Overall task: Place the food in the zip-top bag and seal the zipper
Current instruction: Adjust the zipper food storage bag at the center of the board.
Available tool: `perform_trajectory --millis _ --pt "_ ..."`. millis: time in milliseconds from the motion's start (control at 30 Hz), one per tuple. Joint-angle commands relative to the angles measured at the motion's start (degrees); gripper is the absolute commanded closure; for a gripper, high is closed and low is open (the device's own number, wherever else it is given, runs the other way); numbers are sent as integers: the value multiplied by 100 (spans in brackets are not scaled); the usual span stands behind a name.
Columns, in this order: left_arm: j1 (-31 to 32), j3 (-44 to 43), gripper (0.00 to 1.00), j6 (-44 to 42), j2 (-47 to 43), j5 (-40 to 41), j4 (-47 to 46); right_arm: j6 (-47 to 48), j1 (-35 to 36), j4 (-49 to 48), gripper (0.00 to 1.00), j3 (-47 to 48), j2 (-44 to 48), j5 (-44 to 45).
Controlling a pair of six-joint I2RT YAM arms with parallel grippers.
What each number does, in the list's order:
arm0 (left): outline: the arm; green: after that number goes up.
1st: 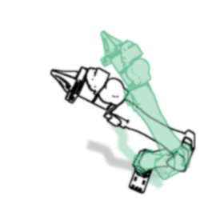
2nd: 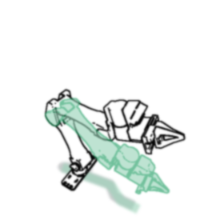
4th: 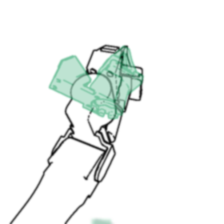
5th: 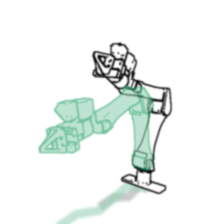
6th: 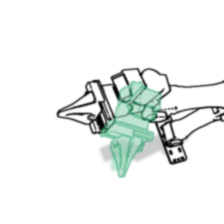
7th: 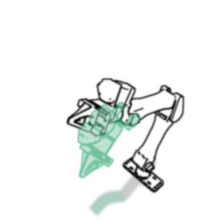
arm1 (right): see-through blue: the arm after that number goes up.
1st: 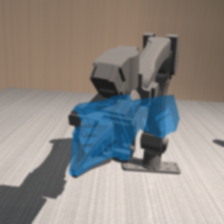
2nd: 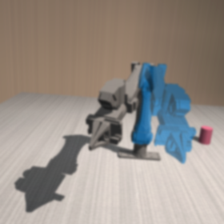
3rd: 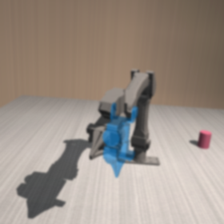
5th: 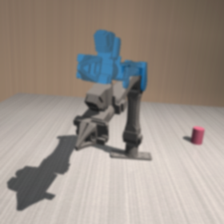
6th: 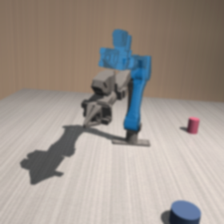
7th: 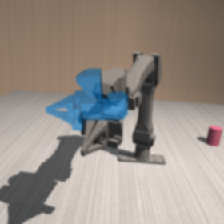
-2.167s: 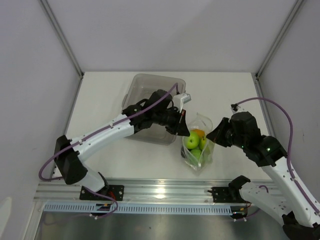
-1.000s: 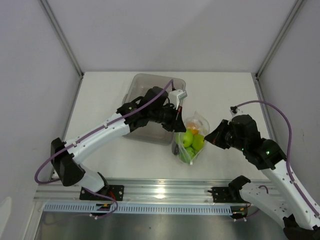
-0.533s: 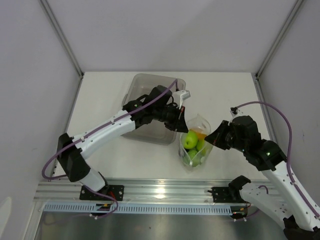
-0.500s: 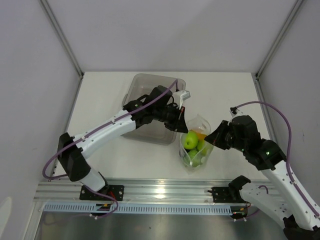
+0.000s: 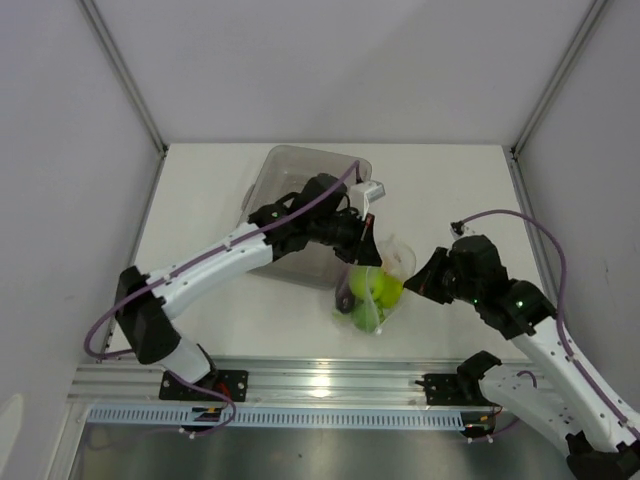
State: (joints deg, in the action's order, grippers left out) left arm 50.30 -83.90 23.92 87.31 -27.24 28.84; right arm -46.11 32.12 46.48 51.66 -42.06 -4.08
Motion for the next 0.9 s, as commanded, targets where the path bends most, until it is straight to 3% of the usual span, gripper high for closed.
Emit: perform_trajectory --millis 0,200,400,633,867 --pt "23 189 99 -133 199 -140 140 -118 5 -253 100 -78 -56 -137" --pt "32 137 99 -81 24 -536 -133 84 5 168 100 766 -171 65" --pt "41 269 99 -63 -187 -641 -220 -135 128 36 100 749 -4 -181" --pt "58 409 99 305 -241 -1511 -906 -109 216 -130 100 600 -135 -137" --pt "67 550 99 1044 93 -1249 -1205 -241 435 -429 100 591 -390 -260"
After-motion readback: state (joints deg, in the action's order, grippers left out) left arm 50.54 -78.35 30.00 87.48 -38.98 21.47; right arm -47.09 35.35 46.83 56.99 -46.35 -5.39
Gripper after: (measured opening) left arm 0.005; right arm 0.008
